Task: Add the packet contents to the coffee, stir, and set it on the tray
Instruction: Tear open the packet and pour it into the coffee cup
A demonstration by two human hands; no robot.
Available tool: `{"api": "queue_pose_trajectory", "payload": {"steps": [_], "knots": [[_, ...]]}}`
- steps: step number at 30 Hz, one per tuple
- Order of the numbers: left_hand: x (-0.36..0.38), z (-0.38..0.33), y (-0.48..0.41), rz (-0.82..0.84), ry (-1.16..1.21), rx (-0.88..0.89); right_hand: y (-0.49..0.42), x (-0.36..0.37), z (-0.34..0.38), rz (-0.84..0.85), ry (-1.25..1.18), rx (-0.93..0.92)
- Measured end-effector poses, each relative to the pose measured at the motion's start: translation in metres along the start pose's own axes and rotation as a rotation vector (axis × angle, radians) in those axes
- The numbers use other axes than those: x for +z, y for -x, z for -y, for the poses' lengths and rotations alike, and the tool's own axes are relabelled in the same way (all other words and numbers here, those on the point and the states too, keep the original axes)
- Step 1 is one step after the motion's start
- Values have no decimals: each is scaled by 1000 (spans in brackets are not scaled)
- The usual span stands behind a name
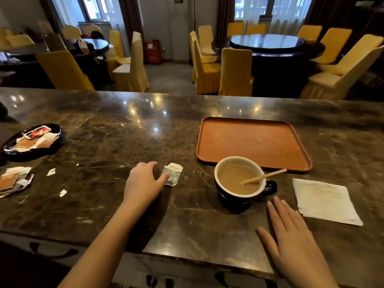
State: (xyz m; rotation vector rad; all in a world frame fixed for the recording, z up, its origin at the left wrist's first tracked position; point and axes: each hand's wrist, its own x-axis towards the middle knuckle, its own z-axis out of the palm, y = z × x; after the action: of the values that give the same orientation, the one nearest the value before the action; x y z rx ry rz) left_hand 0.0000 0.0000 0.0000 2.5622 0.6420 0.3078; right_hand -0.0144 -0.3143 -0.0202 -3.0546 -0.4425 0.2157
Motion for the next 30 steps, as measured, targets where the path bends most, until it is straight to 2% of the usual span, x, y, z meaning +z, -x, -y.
{"api": "queue_pose_trajectory", "payload": {"steps": [3,9,15,20,22,27,30], "knots": [[5,-3,-6,16,-90,-21,0,4,-3,-63,-25,-31],[12,-10,-7,-43,26,1,4,3,-2,-138,-89,-54],[13,-12,1,-40,239,-3,3,8,-3,-196,-167,-70],[-4,-24,17,22,465,20,6,11,-5,-308,-304,-96],[-14,-32,25,39,545,36,8,9,-5,-376,-408,-99],[-39,-62,46,96,674,130,22,-13,2,-616,-853,-129],[-47,-82,56,170,742,170,28,-37,16,-633,-1048,-155]]}}
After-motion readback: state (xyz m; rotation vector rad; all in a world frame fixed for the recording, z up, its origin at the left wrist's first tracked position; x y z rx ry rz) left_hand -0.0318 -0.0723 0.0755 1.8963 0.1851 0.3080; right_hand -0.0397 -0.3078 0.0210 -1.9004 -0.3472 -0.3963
